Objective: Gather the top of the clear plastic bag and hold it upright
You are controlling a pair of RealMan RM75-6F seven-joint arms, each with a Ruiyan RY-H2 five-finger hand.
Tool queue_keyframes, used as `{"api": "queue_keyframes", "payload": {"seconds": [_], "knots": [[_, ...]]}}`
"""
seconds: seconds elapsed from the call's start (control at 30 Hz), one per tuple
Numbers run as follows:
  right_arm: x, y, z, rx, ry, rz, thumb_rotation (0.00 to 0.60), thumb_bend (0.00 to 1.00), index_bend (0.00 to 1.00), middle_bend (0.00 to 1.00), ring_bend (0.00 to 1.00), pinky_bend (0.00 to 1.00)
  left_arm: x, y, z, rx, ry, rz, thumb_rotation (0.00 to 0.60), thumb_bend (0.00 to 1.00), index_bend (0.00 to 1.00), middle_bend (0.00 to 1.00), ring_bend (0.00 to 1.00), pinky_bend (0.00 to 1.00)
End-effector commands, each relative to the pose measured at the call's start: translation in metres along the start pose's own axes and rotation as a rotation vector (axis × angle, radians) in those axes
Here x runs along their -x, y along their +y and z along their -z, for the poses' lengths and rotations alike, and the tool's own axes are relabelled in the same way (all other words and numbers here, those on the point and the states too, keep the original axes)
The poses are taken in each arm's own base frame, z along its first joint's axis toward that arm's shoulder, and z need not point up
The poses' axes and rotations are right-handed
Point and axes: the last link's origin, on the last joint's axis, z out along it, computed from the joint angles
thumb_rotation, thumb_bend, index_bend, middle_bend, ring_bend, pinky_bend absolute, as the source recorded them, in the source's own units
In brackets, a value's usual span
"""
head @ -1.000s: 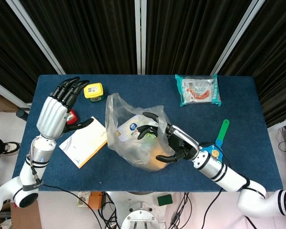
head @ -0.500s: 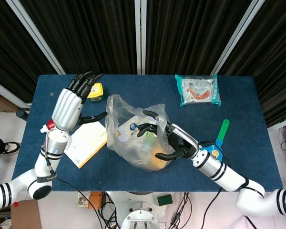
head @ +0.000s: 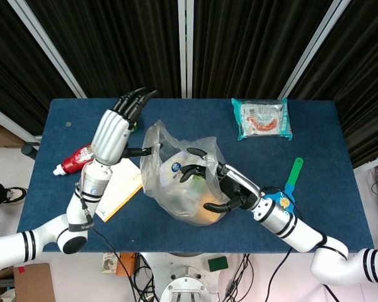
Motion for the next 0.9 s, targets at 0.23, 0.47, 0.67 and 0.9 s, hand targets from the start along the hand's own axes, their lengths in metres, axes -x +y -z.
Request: {"api": "queue_keyframes", "payload": {"seconds": [0.23,0.47,0.67,0.9], "knots": [[-0.001,0.000,-0.001,0.000,0.003,-0.007,0.562,0.21,0.02,0.29,0.13,0.13,0.000,0.013,-0.007,0.019,0.018,0.018,0.600,0.03,0.07,0.15,0.09,0.16],[-0.001,-0.001,0.000,-0.002,0.003,-0.005,0.562,0.21,0.02,0.29,0.13,0.13,0.006,0.008,-0.003,0.017,-0.014,-0.007,0.600,0.03,0.07,0.15,0.09,0.16],[-0.002,-0.001,0.001,-0.002,0.011,0.001,0.563,0.21,0.02,0.29,0.13,0.13,0.011,0.010,-0.004,0.027,-0.034,0.031,0.600,0.00,0.07,0.15,0.09,0.16],[-0.004,-0.001,0.000,0.000,0.018,0.006,0.562,0.21,0.02,0.29,0.13,0.13,0.010,0.017,-0.009,0.026,-0.031,0.083,0.600,0.00,0.07,0.15,0.09,0.16]]}}
